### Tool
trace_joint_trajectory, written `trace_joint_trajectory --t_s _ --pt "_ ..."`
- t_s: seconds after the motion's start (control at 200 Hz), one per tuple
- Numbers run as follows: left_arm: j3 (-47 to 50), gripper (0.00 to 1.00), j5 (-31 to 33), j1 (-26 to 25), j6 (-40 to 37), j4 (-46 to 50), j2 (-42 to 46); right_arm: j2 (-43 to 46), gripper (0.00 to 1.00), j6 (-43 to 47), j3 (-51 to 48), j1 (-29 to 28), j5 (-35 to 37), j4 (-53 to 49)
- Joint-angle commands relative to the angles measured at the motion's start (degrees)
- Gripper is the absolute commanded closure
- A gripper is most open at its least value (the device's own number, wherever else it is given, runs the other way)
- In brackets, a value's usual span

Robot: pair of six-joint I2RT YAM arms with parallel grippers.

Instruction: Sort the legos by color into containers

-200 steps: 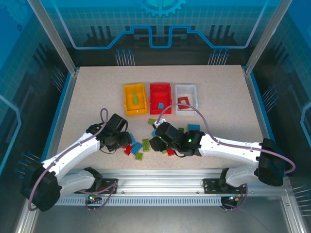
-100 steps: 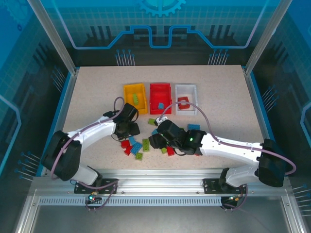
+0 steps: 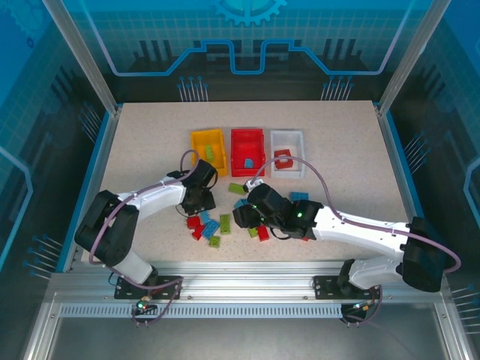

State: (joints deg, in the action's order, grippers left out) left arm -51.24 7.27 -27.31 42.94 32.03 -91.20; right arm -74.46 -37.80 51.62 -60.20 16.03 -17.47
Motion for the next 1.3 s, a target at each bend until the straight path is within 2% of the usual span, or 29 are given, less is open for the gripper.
trace_joint_trajectory --t_s 0.0,0.2,0.37,0.425,0.52,0.62,0.71,0.87,1.03,1.155,1.296 --pt "-1.0 0.56 0.6 0.1 -0.8 0.0 -2.2 0.8 0.40 -1.2 -0.4 0.7 -0.1 0.9" --pt "-0.4 0.65 0.3 -0.2 -0.7 -1.5 -1.8 1.3 0.40 -2.0 -0.9 0.9 0.2 1.0" --pt "-1.6 0.82 0.5 -0.8 -0.5 -2.0 -1.5 1.7 0.41 -2.1 -0.8 1.3 0.8 0.5" --pt "-2.5 0.84 1.0 -0.8 -0.6 -1.9 -0.9 2.8 0.41 -1.9 -0.9 1.6 1.8 0.3" --pt "-6.9 0.86 1.7 -0.8 -1.5 -0.5 0.1 6.6 0.41 -0.8 -2.4 3.3 3.0 1.0" --pt "-14.7 0.87 2.1 -0.7 -3.9 0.7 -1.1 10.9 0.40 -0.6 -3.2 7.7 4.1 2.8" --pt "-23.0 0.87 1.4 -0.8 -6.1 0.9 -5.1 13.1 0.36 -2.8 -4.4 13.1 3.7 5.6" --pt "-37.8 0.88 1.5 -1.5 -10.4 -0.2 -14.9 12.1 0.35 -4.5 -3.5 20.8 -0.8 8.6" --pt "-49.8 0.89 1.5 -2.4 -15.7 -2.4 -25.6 10.2 0.35 -4.1 -0.3 22.2 -1.3 6.8" --pt "-58.0 0.87 4.7 -3.6 -21.2 -1.4 -33.5 10.0 0.35 -4.5 -0.1 22.5 -1.9 6.5" --pt "-63.3 0.84 9.5 -3.6 -22.5 2.0 -39.6 10.4 0.35 -4.9 -0.9 22.7 -2.3 5.7"
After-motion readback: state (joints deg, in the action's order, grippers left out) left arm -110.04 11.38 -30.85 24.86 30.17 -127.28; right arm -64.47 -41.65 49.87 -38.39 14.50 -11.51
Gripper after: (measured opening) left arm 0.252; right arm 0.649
